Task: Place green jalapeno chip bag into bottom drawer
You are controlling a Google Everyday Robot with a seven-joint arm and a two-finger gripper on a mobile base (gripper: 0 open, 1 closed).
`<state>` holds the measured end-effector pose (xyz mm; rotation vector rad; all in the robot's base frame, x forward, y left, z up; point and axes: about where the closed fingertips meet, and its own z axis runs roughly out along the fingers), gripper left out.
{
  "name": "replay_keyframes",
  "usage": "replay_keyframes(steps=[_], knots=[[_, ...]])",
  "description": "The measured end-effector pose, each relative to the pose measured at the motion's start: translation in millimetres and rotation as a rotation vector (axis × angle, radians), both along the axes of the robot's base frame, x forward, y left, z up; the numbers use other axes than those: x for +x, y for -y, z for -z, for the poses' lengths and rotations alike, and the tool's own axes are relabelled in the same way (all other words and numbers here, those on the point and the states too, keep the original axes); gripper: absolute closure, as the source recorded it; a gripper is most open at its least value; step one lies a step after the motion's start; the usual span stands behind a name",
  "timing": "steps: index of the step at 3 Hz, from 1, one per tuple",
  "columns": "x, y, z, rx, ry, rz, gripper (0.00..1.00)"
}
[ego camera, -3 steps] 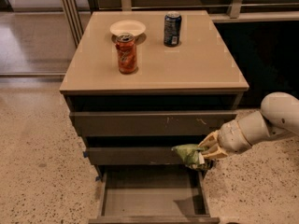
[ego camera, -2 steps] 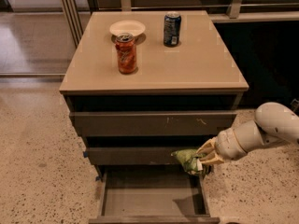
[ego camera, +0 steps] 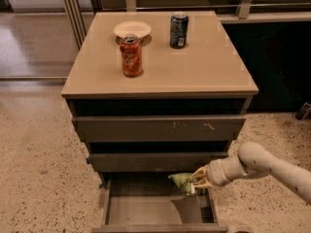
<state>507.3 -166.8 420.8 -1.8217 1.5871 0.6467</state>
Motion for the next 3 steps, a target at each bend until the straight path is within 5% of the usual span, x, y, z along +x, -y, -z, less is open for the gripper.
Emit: replay_keyframes(steps=[2, 3], knots=[[-9.3, -7.5, 24.1, 0.026, -0.037, 0.003, 1.0], [-6.9, -11.4, 43.1, 0.006, 0.002, -0.003, 1.0]])
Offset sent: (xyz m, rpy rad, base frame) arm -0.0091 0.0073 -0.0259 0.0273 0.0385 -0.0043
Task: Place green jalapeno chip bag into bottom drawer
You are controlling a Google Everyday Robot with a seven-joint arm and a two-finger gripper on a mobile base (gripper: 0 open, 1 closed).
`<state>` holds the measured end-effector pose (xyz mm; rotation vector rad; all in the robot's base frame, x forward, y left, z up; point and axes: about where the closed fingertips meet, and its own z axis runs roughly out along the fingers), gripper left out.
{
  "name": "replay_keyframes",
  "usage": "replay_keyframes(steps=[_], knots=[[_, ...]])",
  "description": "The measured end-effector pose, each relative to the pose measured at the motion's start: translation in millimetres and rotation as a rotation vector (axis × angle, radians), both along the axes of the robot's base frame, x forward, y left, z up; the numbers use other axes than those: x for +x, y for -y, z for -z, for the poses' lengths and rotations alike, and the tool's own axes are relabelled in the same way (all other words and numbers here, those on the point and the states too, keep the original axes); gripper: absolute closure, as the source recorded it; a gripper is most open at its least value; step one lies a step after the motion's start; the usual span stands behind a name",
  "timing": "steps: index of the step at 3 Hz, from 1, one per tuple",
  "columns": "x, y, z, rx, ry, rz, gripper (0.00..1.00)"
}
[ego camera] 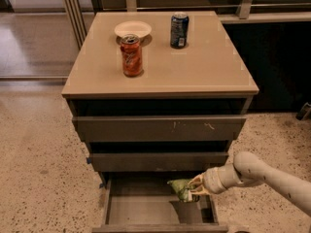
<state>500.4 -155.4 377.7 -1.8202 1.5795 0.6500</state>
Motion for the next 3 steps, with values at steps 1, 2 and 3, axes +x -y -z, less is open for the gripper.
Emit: replay_keyframes(steps=[1, 2, 3], knots=[[11.3, -16.5, 49.1, 0.015, 0.08, -0.003, 1.0], [11.6, -15.9, 52.5, 0.013, 0.08, 0.0, 1.0], [17.9, -11.3, 87.0, -0.003, 0.096, 0.028, 1.0]])
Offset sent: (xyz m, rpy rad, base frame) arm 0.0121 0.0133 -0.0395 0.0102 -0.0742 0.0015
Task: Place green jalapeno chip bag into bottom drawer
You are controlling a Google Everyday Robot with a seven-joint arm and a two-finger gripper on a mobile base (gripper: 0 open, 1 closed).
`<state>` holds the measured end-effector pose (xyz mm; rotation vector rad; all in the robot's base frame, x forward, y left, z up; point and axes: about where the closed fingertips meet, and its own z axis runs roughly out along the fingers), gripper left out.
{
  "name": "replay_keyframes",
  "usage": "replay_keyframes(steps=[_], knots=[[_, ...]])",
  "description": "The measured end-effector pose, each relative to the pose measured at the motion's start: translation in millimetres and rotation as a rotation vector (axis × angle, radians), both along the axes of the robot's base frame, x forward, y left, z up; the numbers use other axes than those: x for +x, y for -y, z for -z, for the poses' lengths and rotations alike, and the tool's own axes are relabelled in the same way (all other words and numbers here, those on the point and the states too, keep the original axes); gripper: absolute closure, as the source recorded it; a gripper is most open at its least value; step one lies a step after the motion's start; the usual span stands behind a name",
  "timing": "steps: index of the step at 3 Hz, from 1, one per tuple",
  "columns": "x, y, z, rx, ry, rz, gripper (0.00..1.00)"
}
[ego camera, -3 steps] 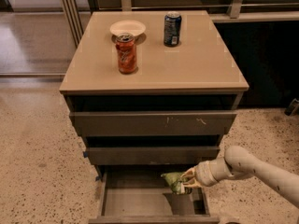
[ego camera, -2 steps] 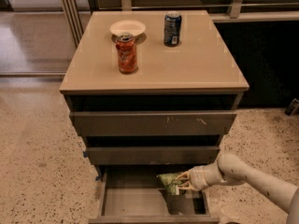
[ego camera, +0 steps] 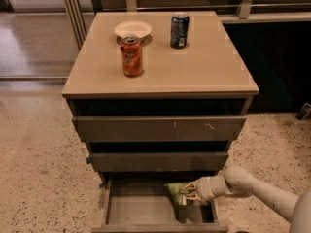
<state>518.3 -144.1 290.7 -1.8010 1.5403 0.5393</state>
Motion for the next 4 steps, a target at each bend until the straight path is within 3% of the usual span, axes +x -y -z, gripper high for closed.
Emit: replay_keyframes(steps=[1, 3, 4], knots=[[7.9, 1.2, 23.5, 0.007, 0.023, 0.023, 1.0], [36.4, -27.6, 71.1, 0.07, 0.05, -0.025, 1.0], [44.5, -26.8, 75.3, 0.072, 0.057, -0.022, 1.0]])
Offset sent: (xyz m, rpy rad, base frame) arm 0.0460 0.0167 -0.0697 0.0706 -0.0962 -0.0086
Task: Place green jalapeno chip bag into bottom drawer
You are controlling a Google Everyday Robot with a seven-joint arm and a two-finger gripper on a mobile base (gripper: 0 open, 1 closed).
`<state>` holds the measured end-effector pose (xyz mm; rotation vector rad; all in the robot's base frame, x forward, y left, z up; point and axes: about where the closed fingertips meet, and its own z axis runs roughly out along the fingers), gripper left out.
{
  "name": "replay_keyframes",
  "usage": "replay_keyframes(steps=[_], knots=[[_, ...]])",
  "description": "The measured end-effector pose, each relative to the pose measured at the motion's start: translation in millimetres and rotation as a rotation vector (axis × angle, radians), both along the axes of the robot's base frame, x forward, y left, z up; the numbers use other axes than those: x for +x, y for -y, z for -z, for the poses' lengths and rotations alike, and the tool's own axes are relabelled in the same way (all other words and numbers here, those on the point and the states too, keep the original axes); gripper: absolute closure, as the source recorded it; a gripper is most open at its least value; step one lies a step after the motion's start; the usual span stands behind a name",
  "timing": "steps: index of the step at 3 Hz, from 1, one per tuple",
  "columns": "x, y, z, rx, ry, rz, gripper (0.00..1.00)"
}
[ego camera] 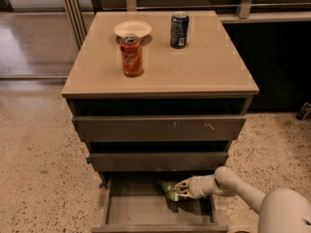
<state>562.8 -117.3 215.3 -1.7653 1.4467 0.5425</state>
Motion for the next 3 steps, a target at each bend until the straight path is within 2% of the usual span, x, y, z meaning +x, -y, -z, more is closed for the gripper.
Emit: replay_keyframes(steps=[1, 3], knots=[[0.0, 0.0, 0.0, 0.0, 0.0, 0.0, 0.81], [-0.1, -0.1, 0.0, 0.0, 0.0, 0.0, 0.19]])
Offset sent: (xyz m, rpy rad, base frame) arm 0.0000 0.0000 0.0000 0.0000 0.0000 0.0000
